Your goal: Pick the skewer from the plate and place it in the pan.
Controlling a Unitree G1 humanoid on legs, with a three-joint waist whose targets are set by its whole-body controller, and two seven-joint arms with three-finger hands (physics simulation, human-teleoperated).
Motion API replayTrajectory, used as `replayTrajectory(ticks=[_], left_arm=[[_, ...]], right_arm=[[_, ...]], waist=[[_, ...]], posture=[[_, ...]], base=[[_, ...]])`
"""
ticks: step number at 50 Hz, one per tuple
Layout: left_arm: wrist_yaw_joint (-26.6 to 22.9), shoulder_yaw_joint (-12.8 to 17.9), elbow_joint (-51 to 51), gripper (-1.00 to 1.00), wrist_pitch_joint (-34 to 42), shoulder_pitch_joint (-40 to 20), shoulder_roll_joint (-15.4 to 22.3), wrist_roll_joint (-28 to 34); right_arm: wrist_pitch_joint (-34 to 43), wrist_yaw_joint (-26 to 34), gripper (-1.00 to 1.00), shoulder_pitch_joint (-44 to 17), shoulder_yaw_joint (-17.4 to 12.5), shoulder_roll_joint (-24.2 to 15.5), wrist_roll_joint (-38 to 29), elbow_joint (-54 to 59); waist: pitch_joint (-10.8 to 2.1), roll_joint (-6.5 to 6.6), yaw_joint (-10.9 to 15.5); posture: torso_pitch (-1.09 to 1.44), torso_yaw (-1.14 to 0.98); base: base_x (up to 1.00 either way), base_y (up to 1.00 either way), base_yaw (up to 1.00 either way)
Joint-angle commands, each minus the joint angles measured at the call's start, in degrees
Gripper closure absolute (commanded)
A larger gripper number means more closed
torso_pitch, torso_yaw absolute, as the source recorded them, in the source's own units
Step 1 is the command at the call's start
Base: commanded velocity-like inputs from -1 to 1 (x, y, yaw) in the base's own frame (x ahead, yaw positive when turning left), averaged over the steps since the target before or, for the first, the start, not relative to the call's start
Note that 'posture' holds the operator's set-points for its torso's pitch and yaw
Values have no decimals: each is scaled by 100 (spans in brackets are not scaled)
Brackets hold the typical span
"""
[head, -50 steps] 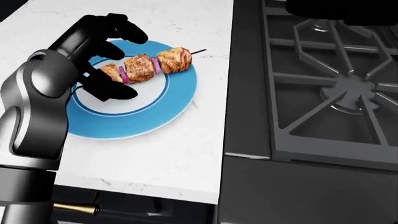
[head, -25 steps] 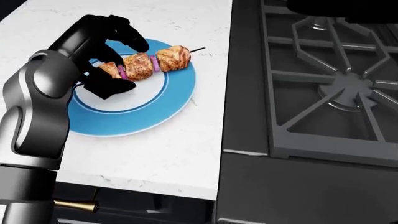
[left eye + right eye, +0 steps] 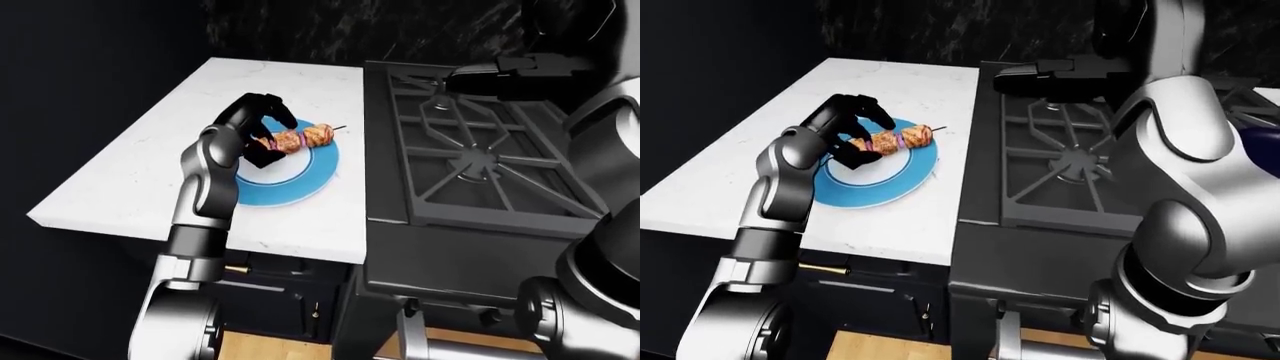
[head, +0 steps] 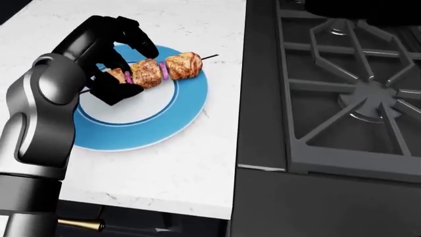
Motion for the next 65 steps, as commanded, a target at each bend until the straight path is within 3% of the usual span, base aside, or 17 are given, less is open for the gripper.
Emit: replayTrajectory(ticks=[1,5,8,12,14,20,25,37,43,49,61,62,64,65], left_arm=[[-13,24,-140,20,-24,-160,42,16],[-47,24,-167,25,-1,-183,35,7],[-124,26,-267,45,71,-208,32,3],[-192,39,-358,48,119,-226,42,-13],[-235,44,-418,65,167,-248,46,-21],[-237,57,-435,77,193,-282,64,-47],[-243,77,-362,100,198,-396,114,-83],[-381,121,-361,100,348,-683,215,-203],[-513,131,-378,100,520,-907,283,-249],[-494,145,-264,100,545,-1085,321,-323],[-462,156,-267,100,592,-1128,358,-389],[-469,150,-282,100,602,-1120,353,-392],[-464,149,-270,100,604,-1128,357,-394],[-467,148,-270,100,606,-1132,357,-396]], right_arm=[[-152,-13,-100,-173,-71,-74,-22,-92],[-141,-23,-100,-187,-70,-80,-14,-88],[-132,-34,-100,-194,-75,-81,-2,-95],[-118,-46,-100,-204,-78,-86,11,-100],[-116,-49,-100,-202,-76,-90,16,-102],[-127,-53,-100,-197,-70,-89,14,-96],[-123,-59,-100,-192,-69,-85,20,-106],[-84,-90,-100,-212,-113,-124,67,-112],[360,-152,-100,-299,-99,-212,115,-167],[626,0,-100,-235,68,-282,-229,-104],[862,286,-100,-308,-25,-77,-648,-175],[870,301,-100,-313,-30,-71,-664,-175],[875,323,-100,-325,-27,-66,-702,-173],[841,337,-100,-307,-20,-56,-722,-163]], waist=[[-148,-11,5],[-145,-11,5],[-142,-12,5],[-131,-18,6],[-126,-21,9],[-111,-33,15],[-102,-39,24],[-88,-49,37],[-85,-53,43],[-76,-68,44],[-83,-41,40],[-197,-8,23],[-151,129,-24],[-48,156,-4]], posture=[[0,0],[0,0],[0,0],[0,0],[0,0],[0,0],[0,0],[0,0],[0,0],[0,0],[0,0],[0,0],[0,0],[0,0]], base=[[0,0,0],[0,0,0],[0,0,0],[0,0,0],[0,0,0],[0,0,0],[0,0,0],[0,0,0],[0,0,0],[0,0,0],[0,0,0],[0,-12,0],[0,-21,0],[0,-1,0]])
